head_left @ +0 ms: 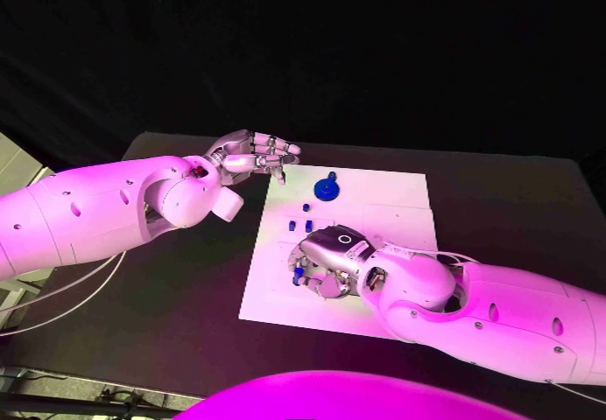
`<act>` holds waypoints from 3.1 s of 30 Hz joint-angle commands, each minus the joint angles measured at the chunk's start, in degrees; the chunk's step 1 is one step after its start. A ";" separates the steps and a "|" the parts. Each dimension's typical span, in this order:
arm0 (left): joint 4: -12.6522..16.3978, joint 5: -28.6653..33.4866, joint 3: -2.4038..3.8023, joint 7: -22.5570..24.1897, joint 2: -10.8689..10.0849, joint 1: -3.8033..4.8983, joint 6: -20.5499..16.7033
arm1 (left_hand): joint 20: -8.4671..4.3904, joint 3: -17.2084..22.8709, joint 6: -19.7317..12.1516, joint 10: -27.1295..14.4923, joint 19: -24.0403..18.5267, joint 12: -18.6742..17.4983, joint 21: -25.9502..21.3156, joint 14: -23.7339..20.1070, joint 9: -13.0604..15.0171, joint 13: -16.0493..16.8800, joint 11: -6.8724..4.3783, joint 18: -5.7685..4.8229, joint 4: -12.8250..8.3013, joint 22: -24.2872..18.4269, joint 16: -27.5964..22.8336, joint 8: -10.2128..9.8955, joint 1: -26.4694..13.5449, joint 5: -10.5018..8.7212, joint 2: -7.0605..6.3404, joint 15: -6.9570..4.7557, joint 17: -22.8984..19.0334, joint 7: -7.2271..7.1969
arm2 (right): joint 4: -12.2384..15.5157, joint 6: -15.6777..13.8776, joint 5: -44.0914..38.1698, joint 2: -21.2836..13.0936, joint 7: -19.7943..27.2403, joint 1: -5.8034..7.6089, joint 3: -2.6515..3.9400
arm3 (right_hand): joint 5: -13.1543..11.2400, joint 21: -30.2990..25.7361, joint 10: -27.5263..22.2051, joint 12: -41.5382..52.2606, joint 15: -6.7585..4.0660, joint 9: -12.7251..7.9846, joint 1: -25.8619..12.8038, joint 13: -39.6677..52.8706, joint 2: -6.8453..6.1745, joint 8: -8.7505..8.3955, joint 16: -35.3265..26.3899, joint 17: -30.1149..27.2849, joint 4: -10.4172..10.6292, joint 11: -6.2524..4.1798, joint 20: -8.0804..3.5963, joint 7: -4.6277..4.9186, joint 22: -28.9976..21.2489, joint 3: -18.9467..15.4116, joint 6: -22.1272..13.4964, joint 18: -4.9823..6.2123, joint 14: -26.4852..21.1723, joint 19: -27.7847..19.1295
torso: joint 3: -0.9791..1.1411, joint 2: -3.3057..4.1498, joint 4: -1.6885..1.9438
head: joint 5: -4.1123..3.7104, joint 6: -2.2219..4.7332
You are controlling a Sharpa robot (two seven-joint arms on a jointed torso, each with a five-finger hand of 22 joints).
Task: Assemble the parts on the task board
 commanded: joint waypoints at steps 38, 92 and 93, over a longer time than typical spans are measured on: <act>0.01 0.32 0.03 0.49 -0.13 0.02 1.59 | 0.40 -0.43 -0.43 -0.26 0.24 0.14 -0.34 -0.17 -0.07 -0.18 -0.06 0.81 0.09 -0.14 0.02 0.30 0.29 0.32 0.12 0.38 0.09 1.19 | 9.83 -5.39 34.74 -26.11 5.63 8.09 0.67 | 1.13 -7.49 3.28 17.89 -0.70 -4.03 4.60 3.68 7.08 -1.09 -2.67 -4.36 7.40 -1.01 -0.06 0.21 5.18 -31.93 -1.23 0.85 0.75 1.00 | -0.18 -0.77 -1.04 | -4.61 1.84; 1.15 0.40 0.01 1.09 -1.54 -0.70 1.73 | 0.43 -0.55 -0.44 -0.28 0.23 0.25 -0.50 -0.21 -0.07 -0.22 -0.08 0.80 0.26 -0.23 0.02 0.42 0.17 0.35 0.17 0.40 0.09 1.17 | 9.71 -2.25 25.89 -26.01 -17.17 0.91 -1.20 | 3.96 22.56 21.26 83.14 -3.04 3.31 -9.45 81.69 11.66 15.35 10.04 21.89 7.72 -4.01 -2.41 -3.19 14.10 -42.57 -2.34 -3.67 5.50 5.90 | -0.03 -0.83 -1.48 | -5.59 1.57; 1.17 0.40 0.01 1.08 -1.56 -0.70 1.72 | 0.43 -0.55 -0.44 -0.28 0.23 0.25 -0.50 -0.21 -0.07 -0.22 -0.08 0.80 0.26 -0.23 0.02 0.42 0.17 0.35 0.17 0.40 0.09 1.17 | 9.61 -2.02 25.77 -25.78 -17.31 0.88 -1.20 | 4.02 22.58 21.29 83.17 -3.04 3.32 -9.40 81.74 11.69 15.37 10.05 21.92 7.69 -4.02 -2.41 -3.20 14.10 -42.53 -2.31 -3.68 5.50 5.91 | -0.04 -0.86 -1.48 | -5.60 1.53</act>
